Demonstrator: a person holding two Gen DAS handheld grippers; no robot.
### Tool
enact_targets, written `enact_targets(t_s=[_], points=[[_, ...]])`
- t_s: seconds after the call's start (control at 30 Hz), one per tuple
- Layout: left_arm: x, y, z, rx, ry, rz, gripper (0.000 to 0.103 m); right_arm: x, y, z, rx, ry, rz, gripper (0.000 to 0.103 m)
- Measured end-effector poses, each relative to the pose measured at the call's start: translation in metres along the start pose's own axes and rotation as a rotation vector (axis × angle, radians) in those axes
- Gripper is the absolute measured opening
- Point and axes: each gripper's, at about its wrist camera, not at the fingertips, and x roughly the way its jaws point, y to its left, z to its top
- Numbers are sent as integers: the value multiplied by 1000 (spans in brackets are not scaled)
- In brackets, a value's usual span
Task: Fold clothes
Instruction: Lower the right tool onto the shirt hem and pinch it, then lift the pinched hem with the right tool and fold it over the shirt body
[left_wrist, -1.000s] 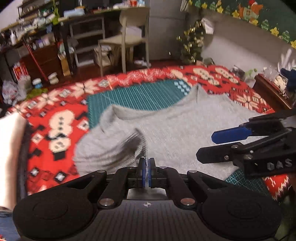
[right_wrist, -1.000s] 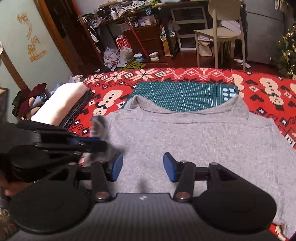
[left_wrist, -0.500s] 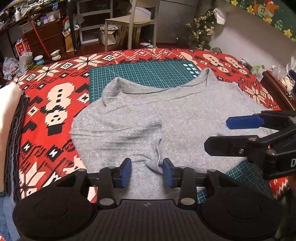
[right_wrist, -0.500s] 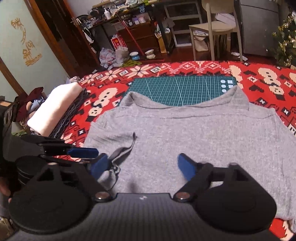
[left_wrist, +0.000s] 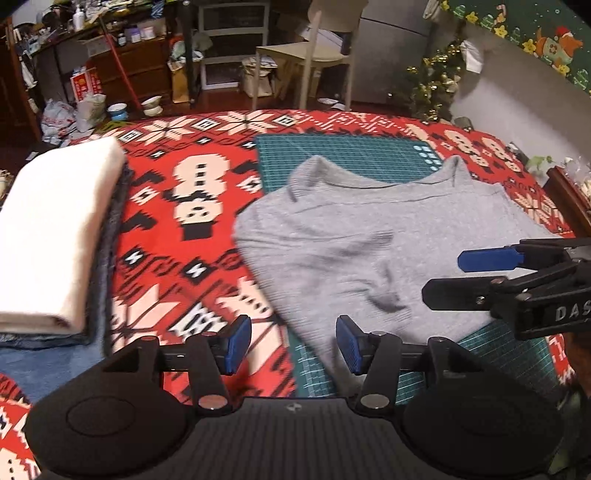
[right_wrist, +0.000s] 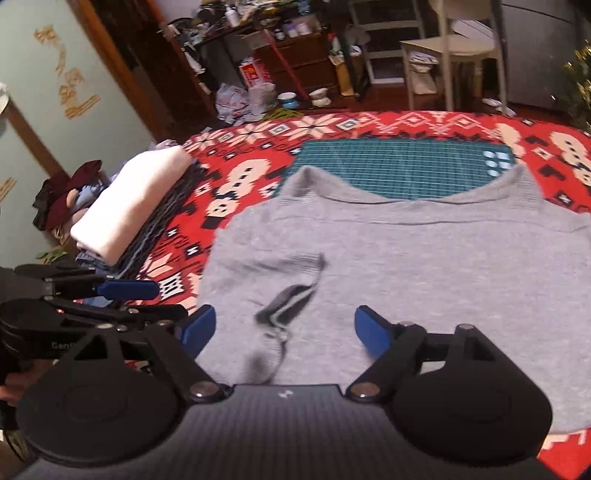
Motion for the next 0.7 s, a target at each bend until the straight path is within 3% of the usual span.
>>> enact_targets(t_s=[0.07, 0.2, 0.37, 0.5, 0.7], points=[[-1, 4, -3, -5, 4, 4, 50, 9, 9, -1, -29, 23, 27, 66], [-3, 12, -7, -11, 10, 14, 50, 26, 18, -1, -47, 37, 35, 57], [-2, 17, -9, -22, 21, 27, 50, 47, 9, 8, 32, 78, 26, 42], [-1, 16, -10, -19, 21, 25, 50, 53, 1, 12, 71, 78, 11, 6], [3, 12, -9, -15, 22, 17, 49, 22, 0, 12, 25, -15, -37, 5]])
